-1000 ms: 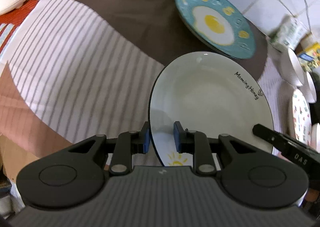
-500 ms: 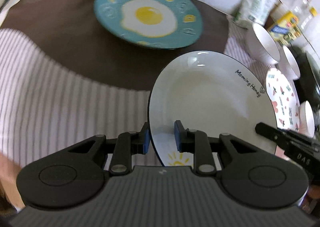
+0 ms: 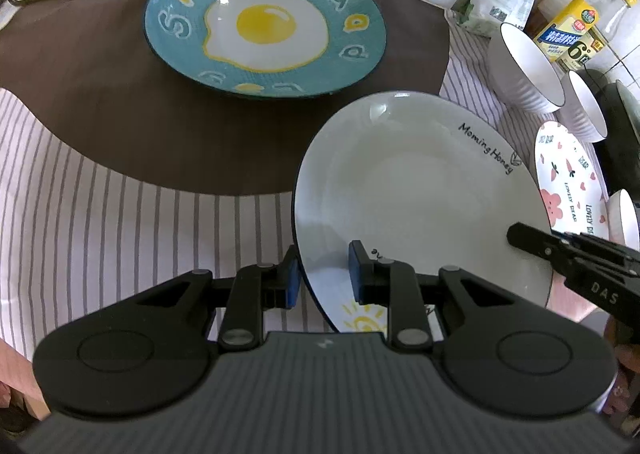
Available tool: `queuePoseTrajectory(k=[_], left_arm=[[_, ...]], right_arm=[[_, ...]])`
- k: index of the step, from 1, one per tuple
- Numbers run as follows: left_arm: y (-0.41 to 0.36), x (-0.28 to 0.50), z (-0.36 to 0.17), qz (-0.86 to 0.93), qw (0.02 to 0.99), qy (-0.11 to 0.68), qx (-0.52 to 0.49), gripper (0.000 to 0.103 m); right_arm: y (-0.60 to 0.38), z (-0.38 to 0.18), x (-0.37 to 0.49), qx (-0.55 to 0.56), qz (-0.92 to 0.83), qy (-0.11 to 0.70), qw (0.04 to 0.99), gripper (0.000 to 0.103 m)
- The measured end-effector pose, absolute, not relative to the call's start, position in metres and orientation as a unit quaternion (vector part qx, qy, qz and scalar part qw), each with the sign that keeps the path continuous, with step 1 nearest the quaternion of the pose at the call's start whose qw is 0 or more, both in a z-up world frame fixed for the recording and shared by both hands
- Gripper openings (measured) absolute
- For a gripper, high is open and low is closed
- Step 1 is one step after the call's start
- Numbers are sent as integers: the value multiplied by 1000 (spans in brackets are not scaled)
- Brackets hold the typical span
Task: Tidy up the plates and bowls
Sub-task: 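Lift the white plate with the left gripper toward the bunny plate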
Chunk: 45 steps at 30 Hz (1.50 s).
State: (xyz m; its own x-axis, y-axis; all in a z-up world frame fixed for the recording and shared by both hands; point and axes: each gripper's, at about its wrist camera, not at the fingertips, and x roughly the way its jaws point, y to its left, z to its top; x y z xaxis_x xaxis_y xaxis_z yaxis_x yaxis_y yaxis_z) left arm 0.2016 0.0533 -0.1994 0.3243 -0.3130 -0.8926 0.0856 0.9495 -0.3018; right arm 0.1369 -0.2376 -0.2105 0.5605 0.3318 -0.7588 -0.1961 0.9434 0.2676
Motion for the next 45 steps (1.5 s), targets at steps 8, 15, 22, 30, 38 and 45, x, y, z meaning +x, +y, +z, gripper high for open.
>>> queuePoseTrajectory(k=[8,15,22,30,38,45], left_arm=[[47,201,-202,-124,803,578,-83,23],[35,201,-198,-114,802,584,-51,26],[35,186,-188,-120,788,603,-16,41],[15,167,-156,-169,798,579,15,41],[-46,162,-116,-255,825,501,56,41],[-98,161,-108,-316,825,455,108,41]], right_arm=[[-225,-213,140,28,117,457,881,24],[-221,-207,131,19,95,441,892,31],[-246,-175,86,50,73,385,918,49],[-291,-157,29,72,-3,341,937,53],[-327,-162,-6,94,-56,281,954,55],[-353,-199,-1,133,-69,251,956,55]])
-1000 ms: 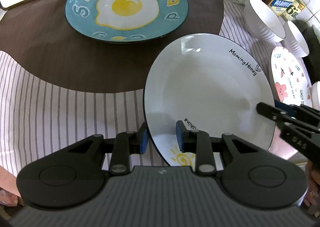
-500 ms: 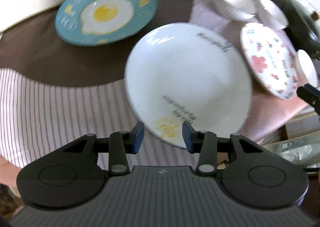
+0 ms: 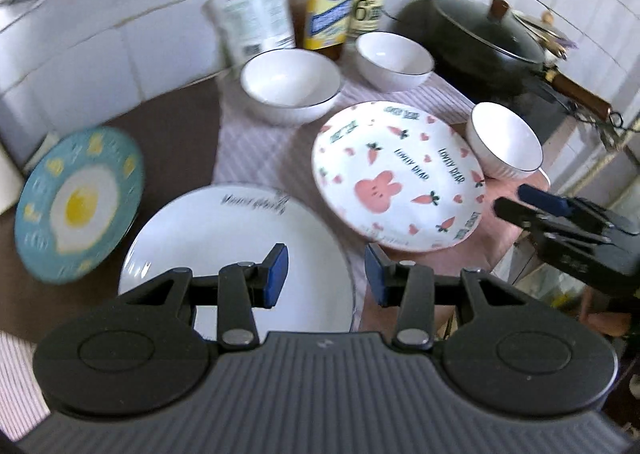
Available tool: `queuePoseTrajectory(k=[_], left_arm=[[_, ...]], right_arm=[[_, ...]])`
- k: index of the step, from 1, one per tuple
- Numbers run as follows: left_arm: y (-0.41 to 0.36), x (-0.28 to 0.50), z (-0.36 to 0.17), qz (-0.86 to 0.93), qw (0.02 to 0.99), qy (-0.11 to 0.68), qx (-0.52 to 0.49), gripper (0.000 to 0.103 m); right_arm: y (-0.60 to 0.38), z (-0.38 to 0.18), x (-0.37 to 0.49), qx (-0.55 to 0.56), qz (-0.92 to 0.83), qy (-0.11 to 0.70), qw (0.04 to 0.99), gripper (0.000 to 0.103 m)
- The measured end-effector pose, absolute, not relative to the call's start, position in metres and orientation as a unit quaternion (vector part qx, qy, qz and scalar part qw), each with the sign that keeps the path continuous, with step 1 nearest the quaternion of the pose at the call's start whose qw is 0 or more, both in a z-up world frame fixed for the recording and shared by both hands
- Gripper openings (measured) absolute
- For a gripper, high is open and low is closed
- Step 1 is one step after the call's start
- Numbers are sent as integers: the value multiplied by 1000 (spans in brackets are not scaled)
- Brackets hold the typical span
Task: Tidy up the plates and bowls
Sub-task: 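Lift the white plate with the left gripper toward the bunny plate, then grasp the Lovely Bear bunny plate rim with the right gripper while left holds white plate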
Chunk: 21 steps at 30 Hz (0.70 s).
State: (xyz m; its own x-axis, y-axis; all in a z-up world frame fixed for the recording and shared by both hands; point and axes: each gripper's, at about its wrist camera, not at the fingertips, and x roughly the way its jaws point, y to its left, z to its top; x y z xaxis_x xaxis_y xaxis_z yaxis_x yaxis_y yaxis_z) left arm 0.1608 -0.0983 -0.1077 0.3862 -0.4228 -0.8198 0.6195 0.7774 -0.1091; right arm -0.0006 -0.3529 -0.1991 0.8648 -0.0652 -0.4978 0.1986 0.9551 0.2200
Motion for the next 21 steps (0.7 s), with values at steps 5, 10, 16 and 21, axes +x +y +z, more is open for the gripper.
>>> queuePoseTrajectory(k=[5,10,16,21], left_arm=[[-127,175,-121,-328,823,442,136,42],[-143,204,-138,-329,819,444,154,46],[-164,246,-166,-343,803,457,167,49],[-177,270,-180,-357,788,473,163,49]], right_arm=[[-364,-230,10,175,-97,256,946,55],[-366,-243,23,202,-101,264,938,55],[-363,-249,37,220,-122,253,934,55],[-361,-250,45,235,-139,254,928,43]])
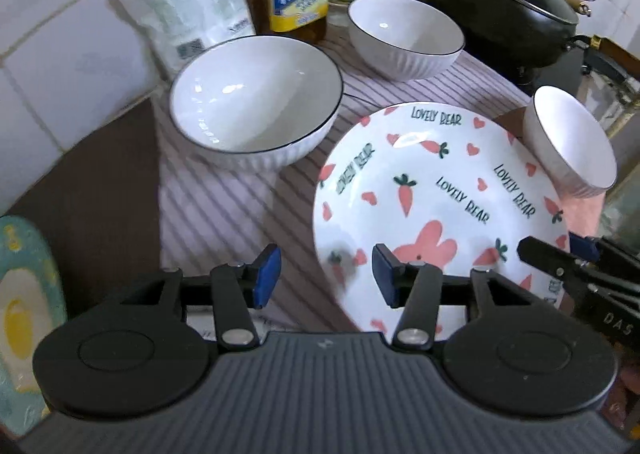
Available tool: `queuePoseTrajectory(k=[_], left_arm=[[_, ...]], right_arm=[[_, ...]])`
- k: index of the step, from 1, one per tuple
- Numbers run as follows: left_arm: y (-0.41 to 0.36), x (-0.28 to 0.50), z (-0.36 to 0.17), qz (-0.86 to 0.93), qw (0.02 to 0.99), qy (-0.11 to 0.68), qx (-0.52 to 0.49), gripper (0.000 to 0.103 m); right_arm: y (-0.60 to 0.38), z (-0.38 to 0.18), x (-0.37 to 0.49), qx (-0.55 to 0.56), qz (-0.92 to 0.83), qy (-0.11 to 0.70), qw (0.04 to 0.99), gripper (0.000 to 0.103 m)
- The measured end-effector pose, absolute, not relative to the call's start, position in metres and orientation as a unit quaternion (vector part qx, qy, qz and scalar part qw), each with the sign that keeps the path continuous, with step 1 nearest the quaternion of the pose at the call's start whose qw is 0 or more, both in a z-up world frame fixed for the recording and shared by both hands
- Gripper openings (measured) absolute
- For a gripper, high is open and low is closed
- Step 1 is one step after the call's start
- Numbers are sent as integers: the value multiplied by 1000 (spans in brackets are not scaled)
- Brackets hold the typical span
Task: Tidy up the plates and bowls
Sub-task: 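Grasp the Lovely Bear bunny plate rim with the right gripper while left holds white plate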
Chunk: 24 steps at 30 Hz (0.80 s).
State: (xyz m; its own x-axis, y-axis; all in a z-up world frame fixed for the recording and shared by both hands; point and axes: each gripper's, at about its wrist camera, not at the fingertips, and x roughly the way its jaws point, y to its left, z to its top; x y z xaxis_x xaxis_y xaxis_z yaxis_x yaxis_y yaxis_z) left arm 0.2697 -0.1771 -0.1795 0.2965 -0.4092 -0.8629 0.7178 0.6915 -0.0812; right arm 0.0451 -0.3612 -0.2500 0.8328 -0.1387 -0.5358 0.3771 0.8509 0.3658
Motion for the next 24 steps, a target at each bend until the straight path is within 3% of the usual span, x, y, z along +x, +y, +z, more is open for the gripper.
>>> queuePoseTrajectory(k=[3,5,12,19,24], left_arm=[[-182,282,-186,-372,774,490,151,44],[-186,288,-191,-384,754,512,145,27],[-181,292,-193,-384,755,517,120,24],[-186,293,-196,-351,764,533,90,28],[-187,292,-194,-351,762,535,103,27]], right_arm=[[-363,-252,47,244,-153,257,923,31],[-362,-254,51,235,-157,269,921,28],[-362,-254,54,237,-169,271,918,28],[-373,-249,63,277,-170,296,898,29],[-378,-250,61,291,-168,299,893,21]])
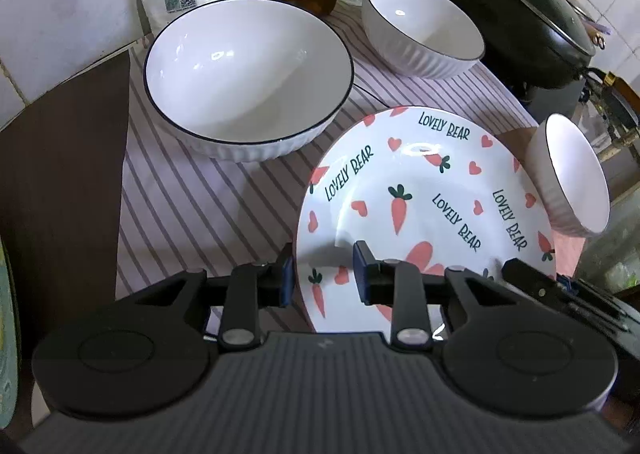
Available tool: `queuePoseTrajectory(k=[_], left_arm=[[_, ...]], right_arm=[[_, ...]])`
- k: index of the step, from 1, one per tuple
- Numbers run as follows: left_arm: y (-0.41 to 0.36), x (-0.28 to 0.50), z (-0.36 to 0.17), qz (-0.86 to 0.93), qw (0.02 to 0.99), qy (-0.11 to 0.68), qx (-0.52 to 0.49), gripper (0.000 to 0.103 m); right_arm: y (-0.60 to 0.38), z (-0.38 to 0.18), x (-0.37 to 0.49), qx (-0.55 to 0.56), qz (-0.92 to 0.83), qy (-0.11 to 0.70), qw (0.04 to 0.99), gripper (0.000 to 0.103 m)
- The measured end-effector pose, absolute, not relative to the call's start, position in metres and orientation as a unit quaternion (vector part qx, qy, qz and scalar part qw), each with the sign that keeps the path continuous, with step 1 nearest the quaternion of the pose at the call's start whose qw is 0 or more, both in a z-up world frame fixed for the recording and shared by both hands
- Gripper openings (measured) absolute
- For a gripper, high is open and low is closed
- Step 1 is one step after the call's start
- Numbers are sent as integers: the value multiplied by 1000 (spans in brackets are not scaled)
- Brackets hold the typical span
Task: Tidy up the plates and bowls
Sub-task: 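Grasp the Lovely Bear bunny plate rim with the right gripper while left holds white plate, then set the bunny plate into the white plate with the right gripper while left holds it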
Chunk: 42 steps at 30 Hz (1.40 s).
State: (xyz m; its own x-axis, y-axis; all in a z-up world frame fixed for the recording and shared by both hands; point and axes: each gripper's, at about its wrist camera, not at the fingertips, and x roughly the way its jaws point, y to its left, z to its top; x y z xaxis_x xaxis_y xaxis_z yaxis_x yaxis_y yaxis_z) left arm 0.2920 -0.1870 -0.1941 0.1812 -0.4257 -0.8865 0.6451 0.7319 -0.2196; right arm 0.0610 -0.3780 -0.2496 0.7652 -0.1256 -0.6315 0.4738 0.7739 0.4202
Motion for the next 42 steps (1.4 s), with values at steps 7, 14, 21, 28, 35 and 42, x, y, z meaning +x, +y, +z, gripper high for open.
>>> queuePoseTrajectory(k=[7,14,21,28,35,42], left_arm=[[-187,263,-179,-337,776,514,145,28],[-161,243,-160,-319,789,509,129,28],[-122,230,-138,-290,810,503,81,27],[-65,220,-109,-240,822,516,13,27],[3,197,-98,-194,832,518,-34,27],[44,184,-121,-137,831,536,-53,28]], right_arm=[[-382,-251,53,339,-164,295,878,21],[-370,-231,47,320,-135,300,888,21],[-355,-203,49,299,-95,300,901,21],[-329,-170,57,273,-29,297,914,22],[-292,-155,75,239,47,313,918,21],[-262,-176,97,218,101,360,901,22]])
